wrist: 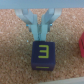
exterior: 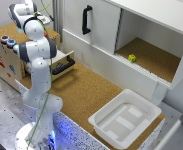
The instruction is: Slide the purple block into the drawer
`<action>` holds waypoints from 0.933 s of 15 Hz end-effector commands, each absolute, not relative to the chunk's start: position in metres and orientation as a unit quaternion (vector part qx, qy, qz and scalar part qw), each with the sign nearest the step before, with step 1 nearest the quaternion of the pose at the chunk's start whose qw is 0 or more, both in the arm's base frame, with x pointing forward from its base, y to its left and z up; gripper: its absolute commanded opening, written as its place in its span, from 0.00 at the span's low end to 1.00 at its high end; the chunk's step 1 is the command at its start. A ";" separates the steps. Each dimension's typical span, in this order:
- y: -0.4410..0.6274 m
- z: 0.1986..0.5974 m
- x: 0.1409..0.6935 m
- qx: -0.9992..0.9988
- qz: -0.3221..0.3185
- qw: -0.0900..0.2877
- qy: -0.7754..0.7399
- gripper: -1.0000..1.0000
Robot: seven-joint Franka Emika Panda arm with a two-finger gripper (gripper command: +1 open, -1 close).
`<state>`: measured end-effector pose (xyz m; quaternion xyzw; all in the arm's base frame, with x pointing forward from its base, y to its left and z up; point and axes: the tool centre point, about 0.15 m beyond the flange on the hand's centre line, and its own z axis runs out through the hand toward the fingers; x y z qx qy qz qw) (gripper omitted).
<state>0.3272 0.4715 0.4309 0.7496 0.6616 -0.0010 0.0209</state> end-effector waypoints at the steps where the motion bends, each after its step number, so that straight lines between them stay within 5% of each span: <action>1: 0.447 0.425 0.331 0.756 -0.009 0.027 0.654 0.00; 14: 0.395 0.420 0.335 0.790 -0.019 0.026 0.612 0.00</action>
